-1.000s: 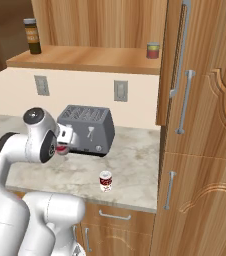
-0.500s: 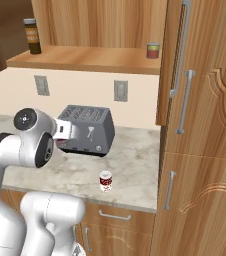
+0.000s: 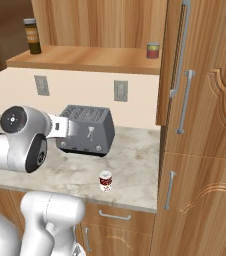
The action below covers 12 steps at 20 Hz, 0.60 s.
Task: Pick the cans from the counter and place them in their designated side in the cabinet.
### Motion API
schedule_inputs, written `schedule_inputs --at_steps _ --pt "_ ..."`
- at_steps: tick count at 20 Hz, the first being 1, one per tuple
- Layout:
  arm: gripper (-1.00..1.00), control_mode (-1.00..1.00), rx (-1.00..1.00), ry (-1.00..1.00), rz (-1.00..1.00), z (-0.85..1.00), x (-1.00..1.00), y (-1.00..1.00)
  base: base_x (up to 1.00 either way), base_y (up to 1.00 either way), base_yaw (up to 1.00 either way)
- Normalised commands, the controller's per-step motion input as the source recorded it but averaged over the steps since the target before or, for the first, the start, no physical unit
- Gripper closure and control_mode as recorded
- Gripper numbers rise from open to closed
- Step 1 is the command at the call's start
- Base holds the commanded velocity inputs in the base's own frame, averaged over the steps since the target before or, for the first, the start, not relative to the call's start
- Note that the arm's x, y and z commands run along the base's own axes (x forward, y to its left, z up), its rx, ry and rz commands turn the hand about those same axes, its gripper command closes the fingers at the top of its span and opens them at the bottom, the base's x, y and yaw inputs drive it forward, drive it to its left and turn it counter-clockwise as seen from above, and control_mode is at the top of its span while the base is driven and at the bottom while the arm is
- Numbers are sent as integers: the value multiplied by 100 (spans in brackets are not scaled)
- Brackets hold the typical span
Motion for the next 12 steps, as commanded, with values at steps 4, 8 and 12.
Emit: schedule_inputs --at_steps 4,8,12 --pt "100 -100 0 4 0 25 -49 -8 0 0 0" --pt "100 -100 0 2 0 19 -50 -5 0 0 0" --pt "100 -100 -5 -7 0 14 -38 -5 0 0 0"
